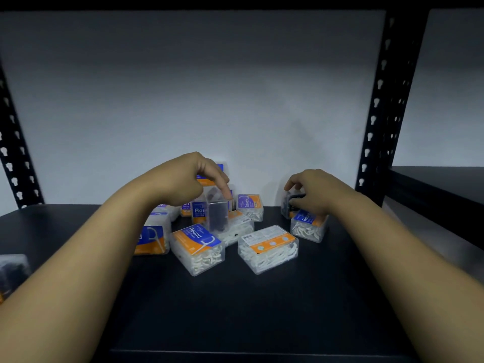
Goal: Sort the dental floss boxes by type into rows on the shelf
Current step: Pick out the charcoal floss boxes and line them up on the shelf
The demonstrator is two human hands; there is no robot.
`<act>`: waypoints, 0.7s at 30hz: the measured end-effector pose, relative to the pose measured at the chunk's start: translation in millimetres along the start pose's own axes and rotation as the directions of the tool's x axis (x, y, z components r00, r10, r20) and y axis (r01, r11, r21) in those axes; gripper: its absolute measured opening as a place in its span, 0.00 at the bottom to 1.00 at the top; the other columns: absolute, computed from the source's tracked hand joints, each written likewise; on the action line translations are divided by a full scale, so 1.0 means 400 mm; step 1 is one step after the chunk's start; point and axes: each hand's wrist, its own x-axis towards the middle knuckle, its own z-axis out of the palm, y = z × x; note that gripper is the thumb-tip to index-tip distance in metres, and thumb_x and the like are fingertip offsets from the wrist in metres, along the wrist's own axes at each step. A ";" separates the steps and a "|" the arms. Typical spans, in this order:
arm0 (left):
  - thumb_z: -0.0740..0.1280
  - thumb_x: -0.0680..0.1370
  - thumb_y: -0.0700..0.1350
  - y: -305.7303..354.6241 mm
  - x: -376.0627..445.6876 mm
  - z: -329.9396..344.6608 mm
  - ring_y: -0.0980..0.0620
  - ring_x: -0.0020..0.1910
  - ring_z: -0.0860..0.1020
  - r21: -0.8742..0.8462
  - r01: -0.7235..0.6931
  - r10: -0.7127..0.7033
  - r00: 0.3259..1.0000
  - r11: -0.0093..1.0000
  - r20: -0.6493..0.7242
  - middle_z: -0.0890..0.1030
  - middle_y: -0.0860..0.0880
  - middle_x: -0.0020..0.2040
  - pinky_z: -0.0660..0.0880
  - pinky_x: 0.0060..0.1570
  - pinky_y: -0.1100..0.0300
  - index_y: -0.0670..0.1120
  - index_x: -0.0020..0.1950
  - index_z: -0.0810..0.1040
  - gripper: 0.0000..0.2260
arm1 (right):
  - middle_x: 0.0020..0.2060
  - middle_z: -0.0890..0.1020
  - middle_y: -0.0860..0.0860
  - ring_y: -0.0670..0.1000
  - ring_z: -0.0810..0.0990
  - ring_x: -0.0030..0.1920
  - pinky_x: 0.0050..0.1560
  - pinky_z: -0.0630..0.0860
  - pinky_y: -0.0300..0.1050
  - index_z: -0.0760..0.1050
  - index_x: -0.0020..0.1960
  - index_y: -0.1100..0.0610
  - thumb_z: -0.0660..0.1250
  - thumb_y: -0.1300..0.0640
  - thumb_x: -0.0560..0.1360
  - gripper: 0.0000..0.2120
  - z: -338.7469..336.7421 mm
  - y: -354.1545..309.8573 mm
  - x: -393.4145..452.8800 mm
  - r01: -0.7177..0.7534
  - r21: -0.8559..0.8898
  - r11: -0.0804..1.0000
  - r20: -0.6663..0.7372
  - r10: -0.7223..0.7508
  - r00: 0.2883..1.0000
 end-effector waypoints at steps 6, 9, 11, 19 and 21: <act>0.61 0.74 0.29 0.004 0.009 0.009 0.62 0.53 0.81 -0.119 0.071 -0.083 0.992 0.990 -0.096 0.86 0.52 0.51 0.76 0.50 0.62 0.49 0.41 0.87 0.20 | 0.62 0.79 0.51 0.54 0.77 0.62 0.58 0.74 0.47 0.77 0.68 0.49 0.70 0.50 0.77 0.19 0.003 -0.003 0.002 0.011 -0.006 1.000 -0.002 -0.011 1.000; 0.71 0.77 0.48 -0.004 0.015 0.009 0.56 0.48 0.80 -0.042 0.181 -0.186 0.968 0.983 -0.169 0.83 0.54 0.49 0.73 0.42 0.60 0.52 0.48 0.83 0.02 | 0.62 0.77 0.52 0.55 0.76 0.63 0.59 0.74 0.48 0.78 0.67 0.49 0.70 0.49 0.77 0.19 0.008 -0.004 0.003 0.011 -0.016 1.000 0.000 -0.011 1.000; 0.74 0.72 0.62 -0.015 0.016 0.012 0.53 0.48 0.79 0.058 0.311 -0.302 0.944 0.949 -0.131 0.81 0.54 0.49 0.72 0.44 0.57 0.53 0.49 0.82 0.15 | 0.62 0.77 0.53 0.56 0.76 0.63 0.59 0.75 0.48 0.79 0.67 0.49 0.70 0.48 0.77 0.18 0.009 -0.006 0.003 0.013 -0.018 1.000 0.003 -0.013 1.000; 0.77 0.69 0.57 0.005 0.014 0.018 0.50 0.49 0.81 0.001 0.363 -0.360 0.926 0.932 -0.112 0.82 0.51 0.48 0.76 0.48 0.54 0.52 0.48 0.80 0.13 | 0.60 0.79 0.53 0.54 0.77 0.60 0.56 0.74 0.46 0.78 0.63 0.51 0.70 0.48 0.77 0.16 0.014 -0.006 0.001 0.011 0.037 0.999 0.017 -0.012 1.000; 0.76 0.71 0.51 0.006 0.013 0.020 0.49 0.48 0.83 -0.029 0.326 -0.328 0.940 0.945 -0.093 0.85 0.49 0.46 0.77 0.50 0.52 0.52 0.49 0.80 0.10 | 0.60 0.79 0.52 0.54 0.77 0.59 0.57 0.75 0.48 0.76 0.64 0.51 0.70 0.49 0.77 0.17 0.017 -0.008 0.000 0.004 0.057 0.998 0.042 -0.006 0.999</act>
